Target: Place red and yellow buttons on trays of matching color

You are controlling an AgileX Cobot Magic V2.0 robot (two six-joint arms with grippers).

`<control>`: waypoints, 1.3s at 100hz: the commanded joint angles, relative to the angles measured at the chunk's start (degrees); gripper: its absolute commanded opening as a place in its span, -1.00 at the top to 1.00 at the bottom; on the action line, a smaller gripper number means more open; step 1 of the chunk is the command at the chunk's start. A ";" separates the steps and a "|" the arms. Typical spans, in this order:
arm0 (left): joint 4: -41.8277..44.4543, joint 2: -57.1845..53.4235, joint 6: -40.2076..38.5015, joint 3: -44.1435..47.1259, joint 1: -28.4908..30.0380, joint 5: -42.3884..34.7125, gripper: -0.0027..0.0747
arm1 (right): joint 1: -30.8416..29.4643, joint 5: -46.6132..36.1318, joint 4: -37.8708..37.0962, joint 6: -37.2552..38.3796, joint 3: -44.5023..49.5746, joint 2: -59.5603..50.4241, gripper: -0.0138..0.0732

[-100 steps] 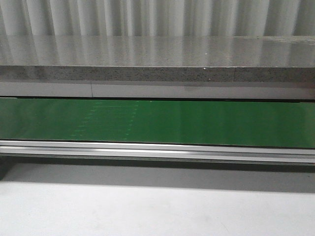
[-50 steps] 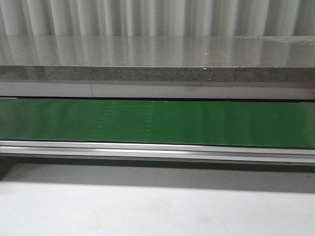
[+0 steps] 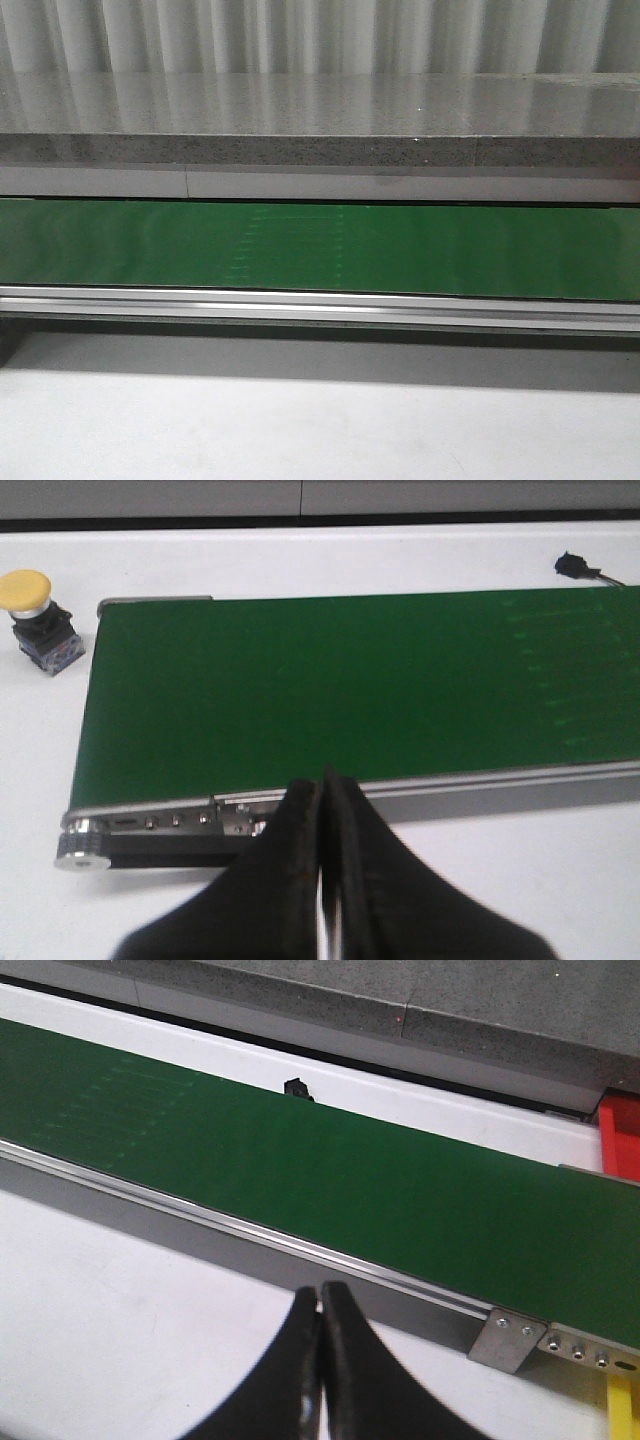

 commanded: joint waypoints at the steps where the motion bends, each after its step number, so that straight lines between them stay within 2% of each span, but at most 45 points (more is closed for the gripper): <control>1: -0.57 2.65 -0.49 -3.77 0.86 -5.68 0.98 | 0.03 -3.41 0.73 -0.52 -1.31 0.85 0.83; 26: 0.49 12.68 -0.52 -13.45 7.06 -4.75 0.98 | 0.03 -3.41 0.73 -0.52 -1.31 0.85 0.83; 36: 0.49 17.18 -5.45 -18.16 10.84 -1.46 0.98 | 0.03 -3.41 0.73 -0.52 -1.31 0.85 0.83; 46: 0.49 21.90 -5.46 -22.48 14.20 3.46 0.89 | 0.03 -3.41 0.73 -0.52 -1.31 0.85 0.83; 53: 0.49 25.07 -5.46 -25.01 16.26 5.94 0.60 | 0.03 -3.41 0.73 -0.52 -1.31 0.85 0.83; 60: 0.93 27.86 -5.46 -26.92 18.01 6.96 0.17 | 0.03 -3.41 0.73 -0.52 -1.31 0.85 0.83; 61: 1.05 28.42 -5.46 -27.25 18.43 7.09 0.03 | 0.03 -3.41 0.73 -0.52 -1.31 0.85 0.83; 62: 1.06 28.67 -5.46 -27.40 18.43 7.20 0.03 | 0.03 -3.41 0.73 -0.52 -1.31 0.85 0.83; 65: 1.36 29.74 -5.46 -27.95 19.02 7.30 -0.17 | 0.03 -3.41 0.73 -0.52 -1.31 0.85 0.83; 70: 2.29 31.86 -5.46 -28.94 19.69 7.60 -0.39 | 0.03 -3.41 0.73 -0.52 -1.31 0.85 0.83; 75: 3.25 33.80 -5.46 -30.10 20.64 8.42 -0.50 | 0.03 -3.41 0.73 -0.52 -1.31 0.85 0.83; 105: 3.42 46.72 -7.88 -38.76 27.71 13.77 -0.39 | 0.03 -3.41 0.73 -0.52 -1.31 0.85 0.83; 130: 3.42 56.64 -9.52 -47.51 32.01 17.57 -0.39 | 0.03 -3.41 0.73 -0.52 -1.31 0.85 0.83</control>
